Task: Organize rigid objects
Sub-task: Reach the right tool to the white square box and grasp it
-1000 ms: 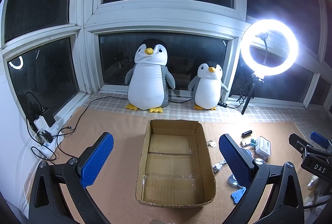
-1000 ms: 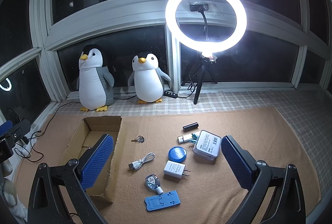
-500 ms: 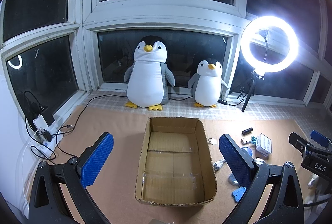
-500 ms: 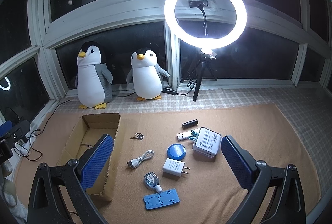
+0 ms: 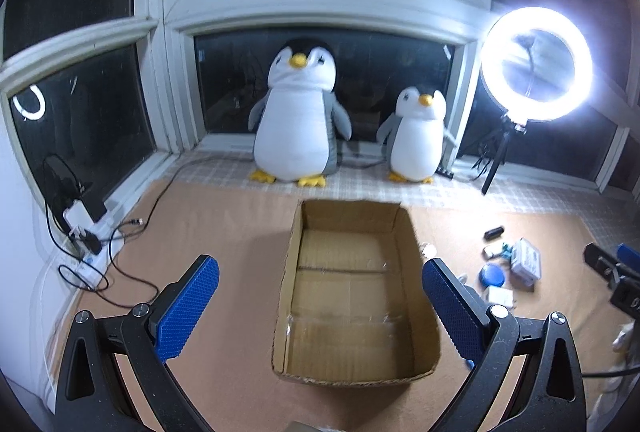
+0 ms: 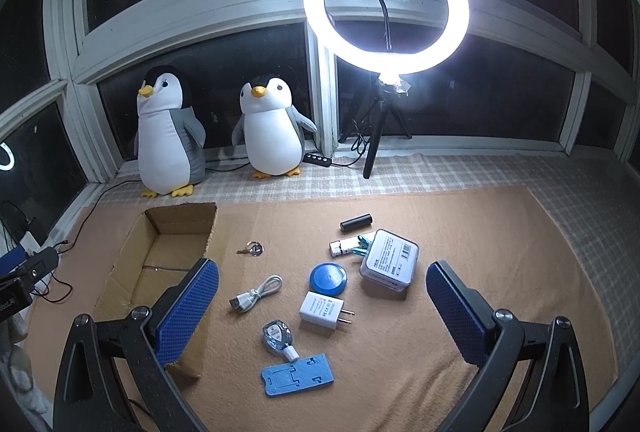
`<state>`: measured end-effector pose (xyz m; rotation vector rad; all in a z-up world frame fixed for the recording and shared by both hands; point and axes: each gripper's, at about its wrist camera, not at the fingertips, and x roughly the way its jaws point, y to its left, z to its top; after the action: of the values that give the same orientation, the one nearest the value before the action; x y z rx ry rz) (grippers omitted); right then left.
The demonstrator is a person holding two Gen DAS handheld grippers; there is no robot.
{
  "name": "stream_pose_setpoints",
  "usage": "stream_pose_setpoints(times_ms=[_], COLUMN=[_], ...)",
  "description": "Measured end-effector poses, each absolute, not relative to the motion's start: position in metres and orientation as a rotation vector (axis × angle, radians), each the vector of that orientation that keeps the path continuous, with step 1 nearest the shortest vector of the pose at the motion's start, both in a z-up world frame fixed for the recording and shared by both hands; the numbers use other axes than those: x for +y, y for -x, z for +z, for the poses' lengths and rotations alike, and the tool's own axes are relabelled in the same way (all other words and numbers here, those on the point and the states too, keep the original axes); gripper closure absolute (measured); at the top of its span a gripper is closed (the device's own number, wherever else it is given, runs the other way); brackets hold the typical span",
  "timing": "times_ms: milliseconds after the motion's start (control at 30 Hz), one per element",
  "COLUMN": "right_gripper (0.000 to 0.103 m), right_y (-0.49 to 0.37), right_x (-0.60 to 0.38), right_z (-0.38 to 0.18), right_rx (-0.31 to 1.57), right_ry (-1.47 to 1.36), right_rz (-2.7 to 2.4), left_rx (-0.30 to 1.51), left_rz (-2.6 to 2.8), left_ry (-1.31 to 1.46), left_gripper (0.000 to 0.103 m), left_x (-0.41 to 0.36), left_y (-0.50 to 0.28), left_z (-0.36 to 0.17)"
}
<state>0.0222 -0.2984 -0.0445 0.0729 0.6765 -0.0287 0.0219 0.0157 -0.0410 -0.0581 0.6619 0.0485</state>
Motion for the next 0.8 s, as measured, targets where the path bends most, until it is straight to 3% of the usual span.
stream_pose_setpoints(times_ms=[567,800], right_gripper=[0.0,0.0], right_y=[-0.041,-0.055], right_x=[-0.335,-0.347], right_z=[-0.094,-0.121], right_rx=[0.822,0.889], right_ry=[-0.047,-0.052], right_rz=[-0.042,-0.018], left_rx=[0.936,1.023], left_rz=[0.072,0.081], left_ry=[0.138,0.159], left_gripper=[0.005,0.019], left_x=[0.06,0.065], left_y=[-0.062,-0.074], left_z=[-0.138,-0.17])
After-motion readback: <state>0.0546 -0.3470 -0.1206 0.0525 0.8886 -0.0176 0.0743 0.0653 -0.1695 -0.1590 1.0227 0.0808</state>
